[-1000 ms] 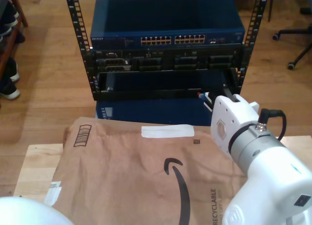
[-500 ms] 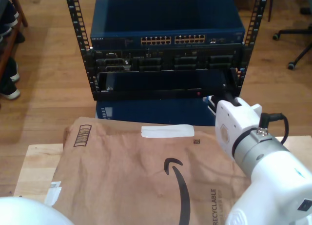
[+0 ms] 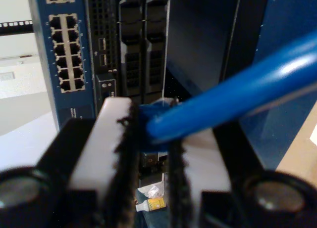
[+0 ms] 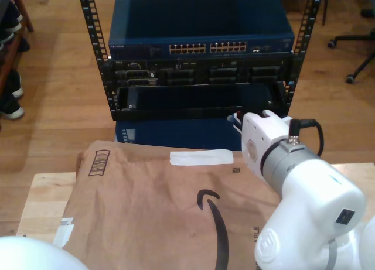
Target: Grab the cable and plug it in
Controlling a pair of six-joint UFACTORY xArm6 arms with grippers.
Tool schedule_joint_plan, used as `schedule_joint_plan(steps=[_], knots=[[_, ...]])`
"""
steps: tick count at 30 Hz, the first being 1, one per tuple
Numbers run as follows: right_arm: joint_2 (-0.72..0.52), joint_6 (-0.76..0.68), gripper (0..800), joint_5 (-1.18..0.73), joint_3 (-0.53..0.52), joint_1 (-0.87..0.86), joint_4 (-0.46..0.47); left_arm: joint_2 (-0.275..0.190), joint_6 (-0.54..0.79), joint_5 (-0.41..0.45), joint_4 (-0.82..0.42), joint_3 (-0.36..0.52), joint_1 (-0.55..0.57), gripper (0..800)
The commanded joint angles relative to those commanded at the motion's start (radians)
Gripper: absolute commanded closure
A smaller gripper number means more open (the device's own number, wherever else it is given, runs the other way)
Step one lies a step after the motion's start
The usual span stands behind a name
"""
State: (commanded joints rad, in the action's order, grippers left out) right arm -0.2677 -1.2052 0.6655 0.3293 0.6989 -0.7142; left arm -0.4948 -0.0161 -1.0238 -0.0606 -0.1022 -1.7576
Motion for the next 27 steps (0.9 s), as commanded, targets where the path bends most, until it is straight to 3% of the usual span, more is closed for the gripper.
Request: schedule_joint_plan(steps=[9, 27], knots=[[0.0, 0.002, 799, 0.041, 0.086, -0.011, 0.0, 0.0, 0.0, 0.0, 0.0, 0.0, -0.002, 0], [0.037, -0.009, 800, 0.087, 0.08, -0.015, -0.002, 0.0, 0.0, 0.0, 0.0, 0.0, -0.002, 0]])
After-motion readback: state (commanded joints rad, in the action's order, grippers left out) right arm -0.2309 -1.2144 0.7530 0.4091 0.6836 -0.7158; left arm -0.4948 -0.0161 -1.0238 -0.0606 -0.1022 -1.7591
